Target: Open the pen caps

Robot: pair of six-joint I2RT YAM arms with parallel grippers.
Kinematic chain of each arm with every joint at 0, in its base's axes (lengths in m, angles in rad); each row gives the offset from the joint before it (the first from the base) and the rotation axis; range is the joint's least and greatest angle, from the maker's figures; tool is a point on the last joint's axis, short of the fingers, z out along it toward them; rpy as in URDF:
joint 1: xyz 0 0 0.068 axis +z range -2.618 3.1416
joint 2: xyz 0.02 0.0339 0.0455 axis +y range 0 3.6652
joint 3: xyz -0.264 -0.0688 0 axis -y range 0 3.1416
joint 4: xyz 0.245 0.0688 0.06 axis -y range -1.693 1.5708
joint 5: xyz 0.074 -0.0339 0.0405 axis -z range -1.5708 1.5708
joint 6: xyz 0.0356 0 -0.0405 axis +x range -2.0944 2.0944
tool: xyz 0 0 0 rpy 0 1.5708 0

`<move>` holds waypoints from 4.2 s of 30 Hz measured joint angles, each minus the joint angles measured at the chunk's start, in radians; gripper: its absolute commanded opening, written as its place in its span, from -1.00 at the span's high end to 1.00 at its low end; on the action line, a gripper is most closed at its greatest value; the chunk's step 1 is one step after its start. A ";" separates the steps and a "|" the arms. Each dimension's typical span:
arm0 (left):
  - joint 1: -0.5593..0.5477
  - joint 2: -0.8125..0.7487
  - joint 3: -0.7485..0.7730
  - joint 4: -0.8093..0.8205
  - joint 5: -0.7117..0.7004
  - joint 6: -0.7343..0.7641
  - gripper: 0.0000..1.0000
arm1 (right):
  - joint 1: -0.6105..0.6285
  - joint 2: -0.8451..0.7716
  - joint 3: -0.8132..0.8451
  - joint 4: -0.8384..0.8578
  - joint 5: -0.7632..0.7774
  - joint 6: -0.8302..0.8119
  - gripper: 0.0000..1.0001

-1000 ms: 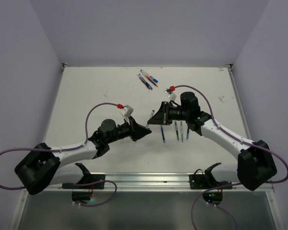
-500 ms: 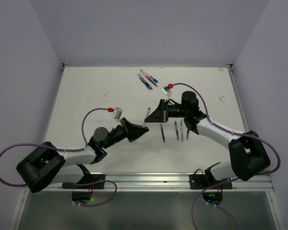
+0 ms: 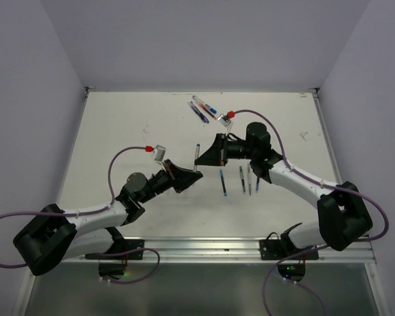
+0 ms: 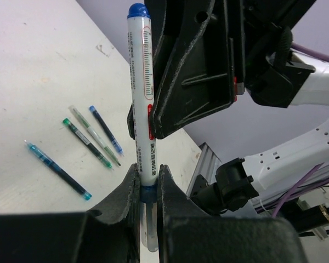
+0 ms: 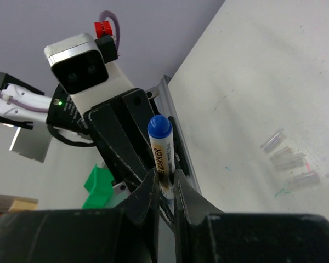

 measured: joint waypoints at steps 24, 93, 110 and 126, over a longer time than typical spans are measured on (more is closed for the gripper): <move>-0.070 -0.072 0.070 -0.247 0.130 0.066 1.00 | 0.127 -0.117 -0.001 -0.121 0.480 -0.129 -0.97; -0.119 -0.257 0.108 -0.481 -0.186 0.231 1.00 | 0.190 -0.240 0.037 -0.373 0.635 -0.027 1.00; -0.039 -0.155 -0.041 -0.129 -0.066 0.117 1.00 | -0.018 -0.008 -0.043 0.002 0.078 0.188 1.00; -0.076 -0.065 -0.071 0.016 0.398 -0.016 1.00 | -0.042 0.044 0.160 0.289 0.019 0.135 1.00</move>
